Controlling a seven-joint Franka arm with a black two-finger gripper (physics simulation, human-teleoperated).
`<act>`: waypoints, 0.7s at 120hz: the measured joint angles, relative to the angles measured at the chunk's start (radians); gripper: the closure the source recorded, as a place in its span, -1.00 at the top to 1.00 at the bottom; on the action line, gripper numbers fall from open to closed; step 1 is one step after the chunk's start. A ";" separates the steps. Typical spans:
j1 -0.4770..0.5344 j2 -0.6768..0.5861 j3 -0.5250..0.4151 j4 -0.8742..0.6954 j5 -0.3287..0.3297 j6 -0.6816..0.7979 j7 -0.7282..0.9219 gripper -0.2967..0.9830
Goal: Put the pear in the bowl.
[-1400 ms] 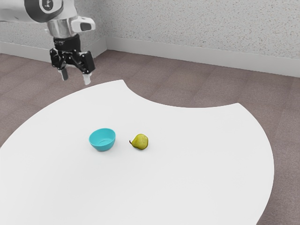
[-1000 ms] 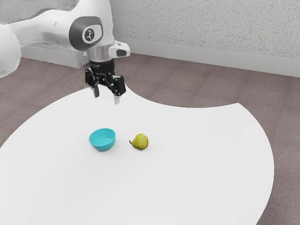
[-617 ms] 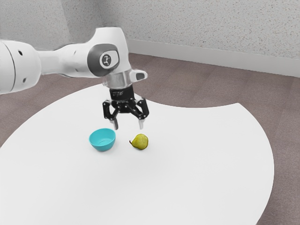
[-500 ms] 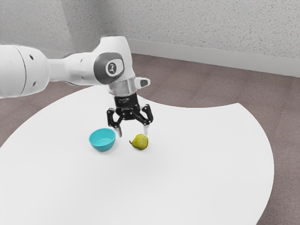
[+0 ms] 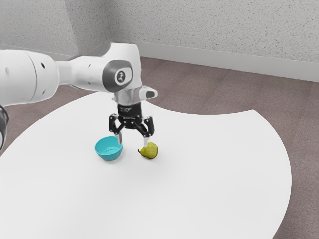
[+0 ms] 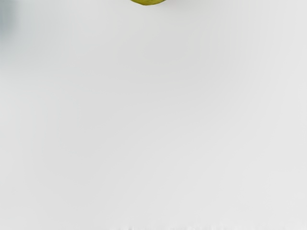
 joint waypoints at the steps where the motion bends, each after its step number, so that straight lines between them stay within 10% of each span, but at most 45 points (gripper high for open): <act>1: 0.000 0.000 0.000 0.000 0.005 -0.003 0.015 0.53; 33: 0.000 0.017 -0.013 0.010 0.178 0.091 0.554 0.54; 84: 0.019 0.116 -0.013 0.024 -0.059 0.225 1.362 0.54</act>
